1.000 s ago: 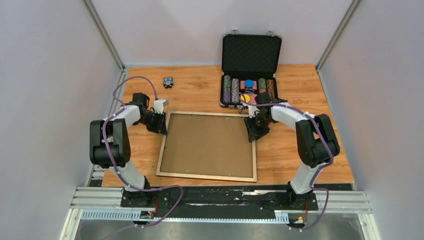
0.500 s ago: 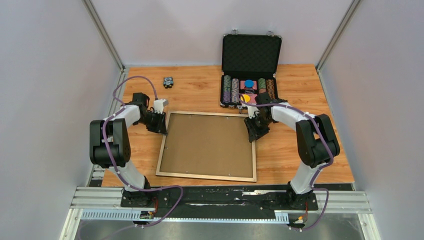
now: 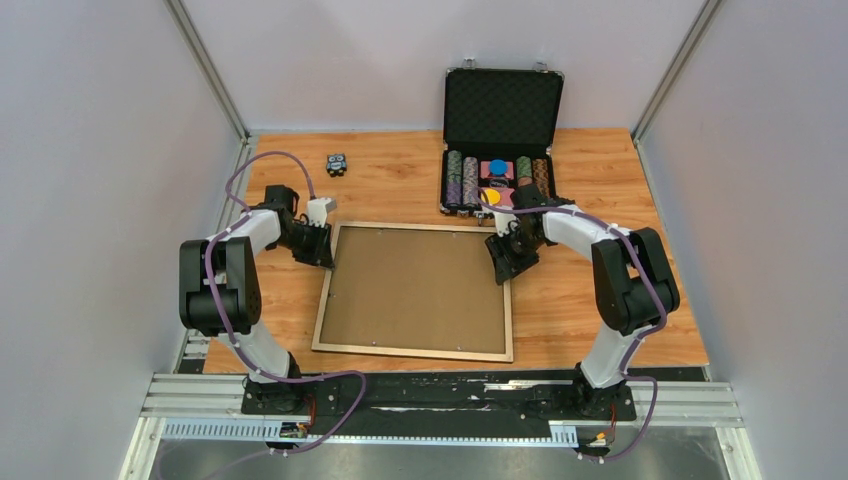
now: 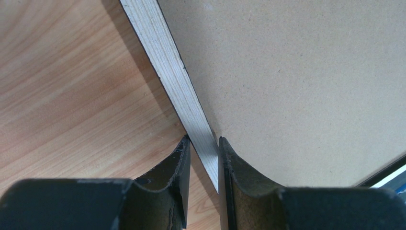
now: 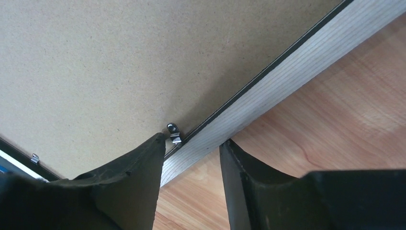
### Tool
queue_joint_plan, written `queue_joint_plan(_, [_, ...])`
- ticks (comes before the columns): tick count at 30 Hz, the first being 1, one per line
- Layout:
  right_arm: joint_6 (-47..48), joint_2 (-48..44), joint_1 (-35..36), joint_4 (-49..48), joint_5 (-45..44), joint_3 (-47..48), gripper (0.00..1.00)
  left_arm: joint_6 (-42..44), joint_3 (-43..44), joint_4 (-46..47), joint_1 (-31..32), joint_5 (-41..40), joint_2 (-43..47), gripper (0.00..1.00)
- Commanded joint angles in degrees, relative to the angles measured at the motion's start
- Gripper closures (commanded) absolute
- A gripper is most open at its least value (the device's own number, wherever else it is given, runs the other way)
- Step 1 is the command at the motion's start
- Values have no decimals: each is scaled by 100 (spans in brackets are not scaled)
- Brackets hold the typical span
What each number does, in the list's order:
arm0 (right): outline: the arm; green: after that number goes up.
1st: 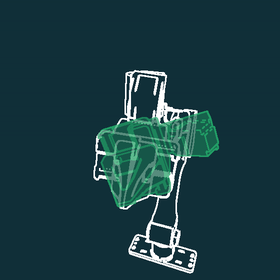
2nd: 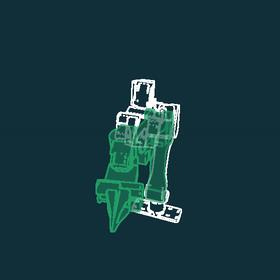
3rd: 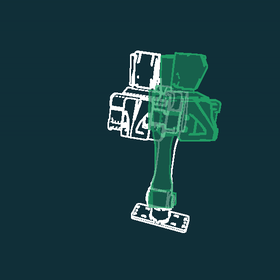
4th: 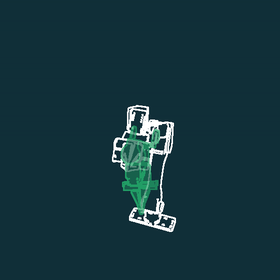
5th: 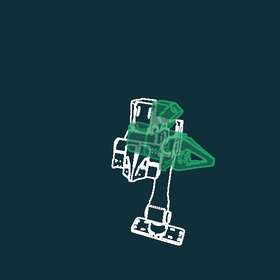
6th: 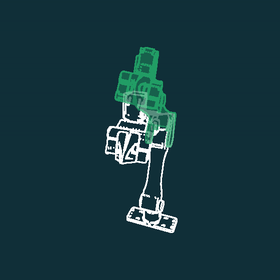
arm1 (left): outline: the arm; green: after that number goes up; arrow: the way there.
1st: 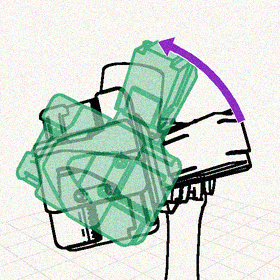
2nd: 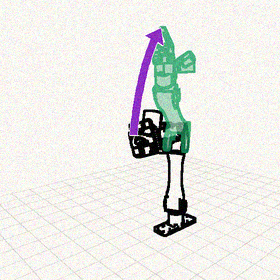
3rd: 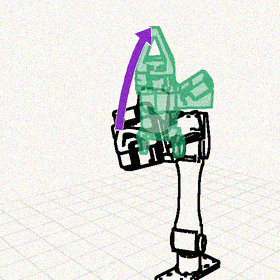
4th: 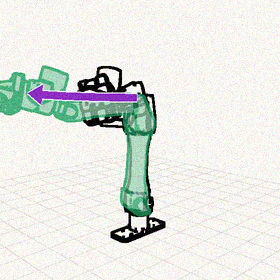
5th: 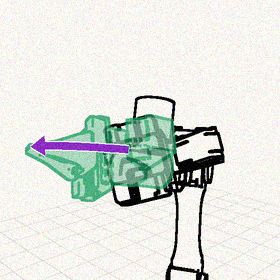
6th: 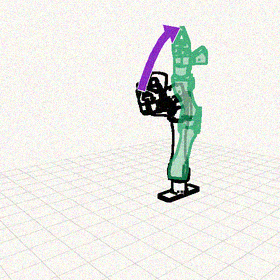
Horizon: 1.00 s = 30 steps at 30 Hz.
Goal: Put the photo into the frame
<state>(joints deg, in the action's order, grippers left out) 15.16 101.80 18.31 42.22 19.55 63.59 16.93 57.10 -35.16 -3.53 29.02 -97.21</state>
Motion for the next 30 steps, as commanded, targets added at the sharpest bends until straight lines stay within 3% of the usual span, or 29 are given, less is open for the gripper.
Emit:
queue_joint_plan(1, [230,-75,68,-956,291,102,51,205,36,137,37,31,-154,71])
queue_joint_plan(14, [-18,-422,86,-1541,-319,-329,60,211,46,116,34,61,-165,70])
queue_joint_plan(23, [162,-608,86,-1638,-281,-444,66,209,55,97,36,90,-162,70])
queue_joint_plan(30, [119,-693,88,-1623,-199,-444,53,219,60,78,37,102,-175,70])
